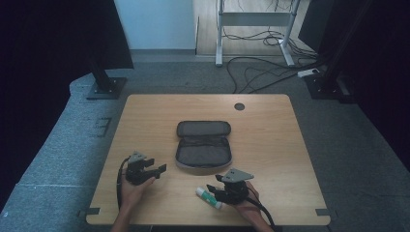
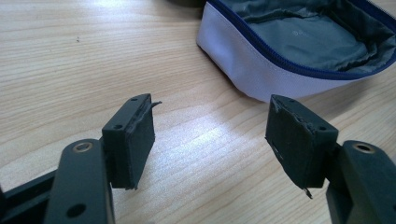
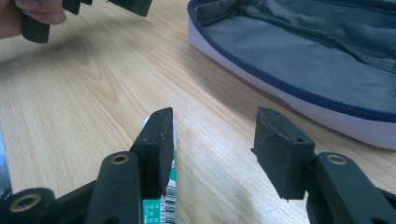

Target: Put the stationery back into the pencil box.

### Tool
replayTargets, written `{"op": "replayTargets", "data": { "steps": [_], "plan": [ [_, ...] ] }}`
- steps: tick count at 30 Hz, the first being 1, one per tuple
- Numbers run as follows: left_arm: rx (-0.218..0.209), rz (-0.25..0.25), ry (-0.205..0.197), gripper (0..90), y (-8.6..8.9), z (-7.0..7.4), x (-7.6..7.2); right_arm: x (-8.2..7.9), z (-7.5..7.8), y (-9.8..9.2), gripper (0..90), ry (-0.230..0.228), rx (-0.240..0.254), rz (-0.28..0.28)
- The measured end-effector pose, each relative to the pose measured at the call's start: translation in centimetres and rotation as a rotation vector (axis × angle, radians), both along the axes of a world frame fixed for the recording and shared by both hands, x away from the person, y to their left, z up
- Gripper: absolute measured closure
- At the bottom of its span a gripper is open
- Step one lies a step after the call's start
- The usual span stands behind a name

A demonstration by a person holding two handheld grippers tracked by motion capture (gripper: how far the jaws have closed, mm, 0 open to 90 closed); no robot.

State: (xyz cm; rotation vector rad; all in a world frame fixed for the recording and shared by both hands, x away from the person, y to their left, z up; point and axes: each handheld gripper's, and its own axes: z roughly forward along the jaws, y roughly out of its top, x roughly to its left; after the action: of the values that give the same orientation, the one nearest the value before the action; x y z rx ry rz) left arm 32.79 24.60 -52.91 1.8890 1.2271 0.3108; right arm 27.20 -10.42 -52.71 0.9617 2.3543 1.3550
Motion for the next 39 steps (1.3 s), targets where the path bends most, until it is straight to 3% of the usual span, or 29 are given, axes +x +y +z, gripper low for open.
{"op": "replayTargets", "data": {
  "steps": [10, 17, 25, 39],
  "plan": [
    [-0.004, 0.000, 0.007, 32.7, 0.2, -0.2, 0.0, -0.4, -0.8, 1.2, 48.9, 0.011, -0.047, 0.038],
    [-0.004, -0.002, 0.005, 32.7, 0.1, -0.2, -0.1, -0.8, -1.0, 1.8, 51.2, 0.027, -0.043, 0.068],
    [-0.004, -0.003, 0.009, 32.7, 0.2, -0.3, 0.0, -1.1, -1.6, 2.4, 56.0, 0.047, -0.075, 0.105],
    [-0.003, -0.008, 0.014, 32.6, 0.1, -0.5, 0.0, -1.1, -2.3, 2.3, 64.2, 0.079, -0.105, 0.109]
  ]
}}
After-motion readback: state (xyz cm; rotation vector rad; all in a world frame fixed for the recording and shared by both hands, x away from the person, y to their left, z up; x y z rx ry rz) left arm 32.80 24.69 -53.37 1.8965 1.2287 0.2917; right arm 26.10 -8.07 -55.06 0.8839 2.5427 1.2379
